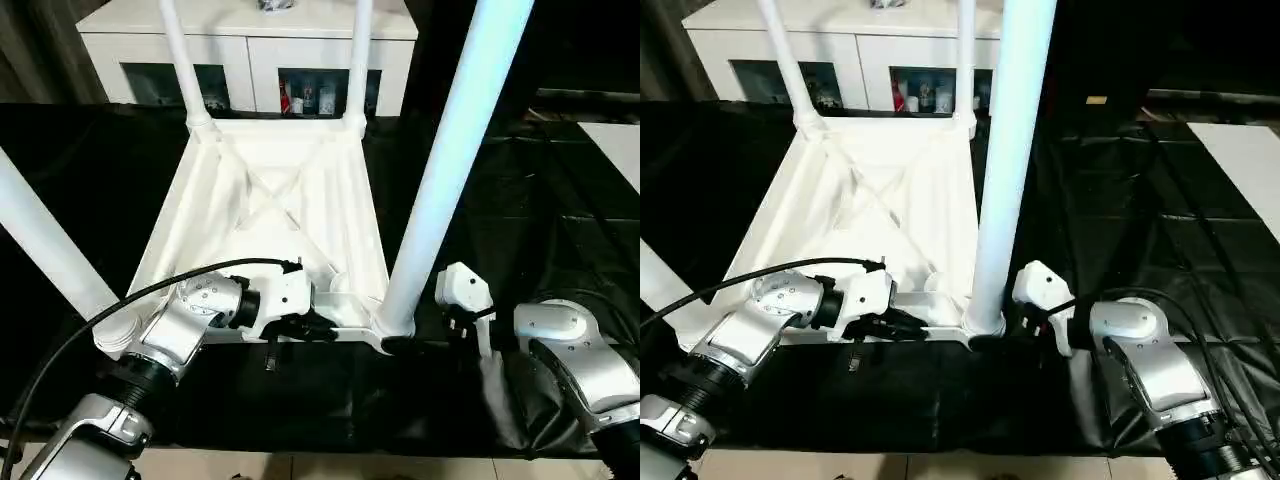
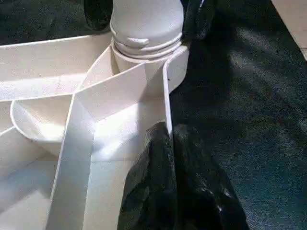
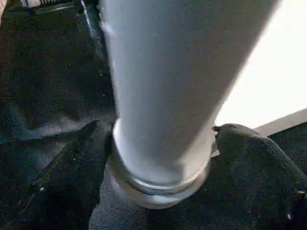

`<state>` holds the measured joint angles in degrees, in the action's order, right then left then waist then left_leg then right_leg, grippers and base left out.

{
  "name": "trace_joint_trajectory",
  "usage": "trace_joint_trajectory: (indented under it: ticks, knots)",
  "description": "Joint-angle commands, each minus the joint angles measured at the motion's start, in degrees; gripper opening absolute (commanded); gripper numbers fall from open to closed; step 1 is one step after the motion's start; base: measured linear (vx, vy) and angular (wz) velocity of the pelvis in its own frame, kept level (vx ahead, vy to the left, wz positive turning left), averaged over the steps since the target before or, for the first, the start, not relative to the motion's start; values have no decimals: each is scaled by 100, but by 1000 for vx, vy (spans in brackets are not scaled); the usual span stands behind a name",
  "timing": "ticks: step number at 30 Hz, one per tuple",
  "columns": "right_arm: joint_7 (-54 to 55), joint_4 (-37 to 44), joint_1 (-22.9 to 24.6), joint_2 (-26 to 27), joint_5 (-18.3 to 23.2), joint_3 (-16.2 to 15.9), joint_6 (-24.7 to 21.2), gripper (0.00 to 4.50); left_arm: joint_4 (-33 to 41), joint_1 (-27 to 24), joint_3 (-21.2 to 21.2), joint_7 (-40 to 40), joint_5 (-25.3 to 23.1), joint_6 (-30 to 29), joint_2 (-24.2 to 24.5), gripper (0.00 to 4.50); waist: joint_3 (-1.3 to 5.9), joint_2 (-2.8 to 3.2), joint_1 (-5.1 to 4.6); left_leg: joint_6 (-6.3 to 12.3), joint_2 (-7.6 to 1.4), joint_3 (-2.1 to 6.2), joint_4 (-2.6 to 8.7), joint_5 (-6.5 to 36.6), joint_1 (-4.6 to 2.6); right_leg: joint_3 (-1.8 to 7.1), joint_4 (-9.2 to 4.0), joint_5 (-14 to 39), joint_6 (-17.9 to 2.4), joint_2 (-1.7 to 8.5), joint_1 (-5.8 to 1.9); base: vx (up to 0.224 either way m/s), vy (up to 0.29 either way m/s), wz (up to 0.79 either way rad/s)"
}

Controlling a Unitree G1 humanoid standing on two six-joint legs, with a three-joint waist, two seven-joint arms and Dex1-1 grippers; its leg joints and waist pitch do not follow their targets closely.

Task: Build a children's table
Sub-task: Rotate leg to tighten

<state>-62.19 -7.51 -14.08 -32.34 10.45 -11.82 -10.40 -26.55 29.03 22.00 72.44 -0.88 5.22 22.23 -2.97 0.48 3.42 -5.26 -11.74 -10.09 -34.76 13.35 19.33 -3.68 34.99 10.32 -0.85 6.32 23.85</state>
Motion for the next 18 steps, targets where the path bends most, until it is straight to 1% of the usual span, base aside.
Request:
trace_joint_trajectory:
  ticks: [1, 3, 5, 6, 8, 11, 13, 14, 15, 16, 17, 18]
  knots:
    - [-37, -62, -55, -32, 0, -35, 50, 341, 1, -107, 292, 200, -104, -21, 4, 0, 364, -75, -22, 513, -94, -34, 422, 515, 68, 218, -333, 734, -1287, 134, -361, 0, 0, 0]
    - [-64, -72, -62, -42, 8, -43, 40, 324, -6, -110, 298, 199, -106, -17, 6, 0, 370, -85, -23, 556, -92, -33, 415, 444, 72, 214, -318, 604, -1325, 129, -367, 0, 0, 0]
    - [-78, -105, -76, -32, 10, -37, 38, 303, -8, -113, 304, 208, -106, -17, 11, 0, 370, -88, -21, 571, -91, -34, 413, 456, 74, 214, -323, 629, -1337, 135, -369, 0, 0, 0]
    - [-87, -124, -82, -22, 7, -31, 45, 303, -6, -112, 302, 213, -110, -21, 9, 0, 370, -87, -20, 573, -90, -35, 412, 461, 75, 213, -324, 640, -1337, 134, -370, 0, 0, 0]
    - [-88, -146, -93, -1, 8, -25, 53, 281, -4, -111, 297, 221, -116, -26, 9, 0, 368, -91, -19, 550, -93, -31, 418, 491, 77, 211, -330, 734, -1310, 137, -373, 0, 0, 0]
    - [-93, -152, -89, 40, 15, -47, 51, 274, 0, -116, 298, 230, -122, -36, 16, 0, 372, -92, -20, 552, -90, -32, 413, 460, 77, 211, -327, 695, -1310, 136, -372, 0, 0, 0]
    - [-55, -175, -68, 163, 60, -49, 30, 272, 5, -134, 309, 228, -131, -55, 30, 0, 374, -102, -24, 563, -88, -31, 411, 441, 86, 210, -320, 688, -1306, 138, -374, 0, 0, 0]
    - [72, -217, -74, 278, 87, -6, 0, 269, 5, -144, 307, 206, -135, -61, 28, 0, 369, -94, -30, 548, -89, -29, 418, 470, 85, 206, -330, 748, -1291, 137, -372, 0, 0, 0]
    - [106, -228, -78, 303, 91, 6, -7, 269, 5, -146, 306, 199, -135, -62, 26, 0, 368, -107, -38, 538, -88, -31, 418, 495, 87, 206, -336, 783, -1282, 137, -369, 0, 0, 0]
    - [262, -283, -98, 400, 89, 53, -26, 267, 3, -153, 293, 162, -134, -78, 15, 0, 358, -98, -43, 491, -92, -27, 433, 586, 83, 205, -353, 907, -1251, 138, -367, 0, 0, 0]
    - [535, -389, -137, 537, 27, 107, 6, 267, -12, -150, 276, 75, -155, -114, -15, 0, 346, -101, -53, 431, -92, -34, 445, 729, 72, 206, -379, 1094, -1211, 140, -347, 0, 0, 0]
    - [1063, -572, -218, 818, -19, 235, -111, 267, -101, -94, 260, -156, -246, -166, -101, 0, 340, -106, -60, 384, -87, -25, 456, 790, 80, 200, -389, 1218, -1163, 137, -360, 0, 0, 0]
